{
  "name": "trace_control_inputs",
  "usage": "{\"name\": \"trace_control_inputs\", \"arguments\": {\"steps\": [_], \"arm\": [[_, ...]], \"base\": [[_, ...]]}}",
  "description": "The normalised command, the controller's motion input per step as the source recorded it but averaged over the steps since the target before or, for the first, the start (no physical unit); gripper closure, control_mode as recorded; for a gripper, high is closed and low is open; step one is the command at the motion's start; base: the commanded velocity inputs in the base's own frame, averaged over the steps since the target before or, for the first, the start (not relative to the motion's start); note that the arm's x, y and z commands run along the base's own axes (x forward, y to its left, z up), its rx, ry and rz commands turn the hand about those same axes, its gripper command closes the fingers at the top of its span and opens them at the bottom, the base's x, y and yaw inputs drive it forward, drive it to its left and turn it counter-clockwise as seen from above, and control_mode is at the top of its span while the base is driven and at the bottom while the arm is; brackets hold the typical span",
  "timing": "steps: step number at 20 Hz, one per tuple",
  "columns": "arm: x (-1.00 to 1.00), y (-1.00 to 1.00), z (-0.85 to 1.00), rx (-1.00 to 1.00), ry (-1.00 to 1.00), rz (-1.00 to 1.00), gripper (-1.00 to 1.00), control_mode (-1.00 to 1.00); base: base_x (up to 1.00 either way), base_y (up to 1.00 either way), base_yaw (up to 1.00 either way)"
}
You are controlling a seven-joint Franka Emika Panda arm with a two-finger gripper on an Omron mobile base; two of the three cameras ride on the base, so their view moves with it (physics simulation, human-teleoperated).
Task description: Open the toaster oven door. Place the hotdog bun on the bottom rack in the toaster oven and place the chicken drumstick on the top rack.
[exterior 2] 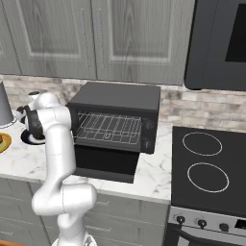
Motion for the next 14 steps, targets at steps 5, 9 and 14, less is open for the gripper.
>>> {"name": "trace_control_inputs", "arguments": {"steps": [5, 9, 14], "arm": [[0.00, 0.00, -0.08, 0.00, 0.00, 0.00, 1.00, -1.00], [0.00, 0.00, 0.02, 0.00, -0.01, 0.00, 1.00, -1.00], [-0.39, -0.14, 0.64, 0.00, -0.13, 0.00, 1.00, -1.00]], "base": [[0.00, 0.00, 0.00], [0.00, 0.00, 0.00], [0.00, 0.00, 0.00]]}}
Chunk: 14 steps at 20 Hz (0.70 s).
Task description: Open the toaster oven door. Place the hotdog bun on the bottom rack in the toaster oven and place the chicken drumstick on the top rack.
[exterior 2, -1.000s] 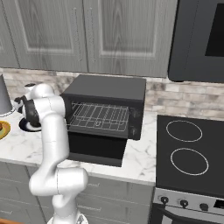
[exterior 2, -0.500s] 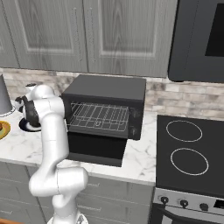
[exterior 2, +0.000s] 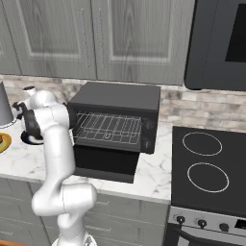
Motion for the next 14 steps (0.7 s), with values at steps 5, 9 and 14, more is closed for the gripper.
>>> {"name": "trace_control_inputs", "arguments": {"steps": [5, 9, 14], "arm": [[-0.70, -0.10, 0.85, -0.01, -0.12, 0.00, 1.00, -1.00], [-0.78, -0.42, 0.69, 0.00, -0.07, 0.00, 1.00, -1.00], [-0.77, -0.66, 0.49, 0.00, -0.04, -0.04, 1.00, -1.00]], "base": [[0.00, 0.00, 0.00], [0.00, 0.00, 0.00], [0.00, 0.00, 0.00]]}}
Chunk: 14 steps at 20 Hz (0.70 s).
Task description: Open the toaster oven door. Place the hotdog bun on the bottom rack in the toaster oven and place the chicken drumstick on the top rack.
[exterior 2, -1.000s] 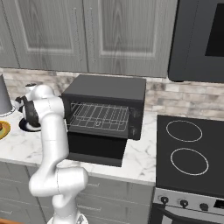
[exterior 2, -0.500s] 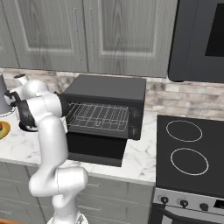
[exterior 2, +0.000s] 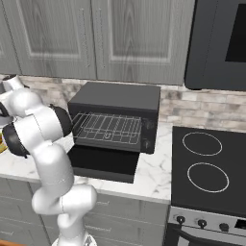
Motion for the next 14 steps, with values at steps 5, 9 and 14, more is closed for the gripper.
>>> {"name": "trace_control_inputs", "arguments": {"steps": [5, 9, 14], "arm": [[-0.93, -0.74, 0.43, 0.00, -0.03, -0.07, 1.00, -1.00], [-0.85, -0.75, 0.51, 0.03, -0.03, -0.07, 1.00, -1.00], [-0.72, -0.96, 0.52, 0.08, -0.05, -0.05, 1.00, -1.00]], "base": [[0.00, 0.00, 0.00], [0.00, 0.00, 0.00], [0.00, 0.00, 0.00]]}}
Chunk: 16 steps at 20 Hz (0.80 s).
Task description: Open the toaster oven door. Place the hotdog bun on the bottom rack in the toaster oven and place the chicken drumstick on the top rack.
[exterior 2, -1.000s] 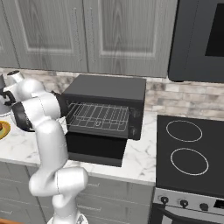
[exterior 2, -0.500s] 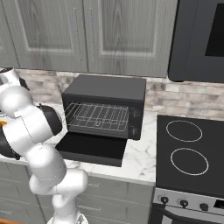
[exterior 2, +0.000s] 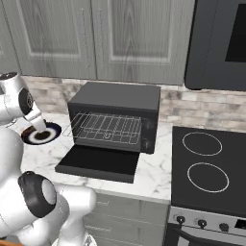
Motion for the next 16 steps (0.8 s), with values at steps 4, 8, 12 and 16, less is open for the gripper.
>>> {"name": "trace_control_inputs", "arguments": {"steps": [4, 8, 12, 16], "arm": [[-0.45, -0.99, 0.25, 0.09, -0.05, -0.03, 1.00, -1.00], [-0.12, -0.86, 0.00, 0.05, -0.08, -0.01, 1.00, -1.00], [0.04, -0.61, -0.01, 0.01, -0.07, 0.00, 1.00, -1.00], [0.18, -0.32, -0.02, 0.00, -0.07, 0.00, 1.00, -1.00]], "base": [[0.00, 0.00, 0.00], [0.00, 0.00, 0.00], [0.00, 0.00, 0.00], [0.00, 0.00, 0.00]]}}
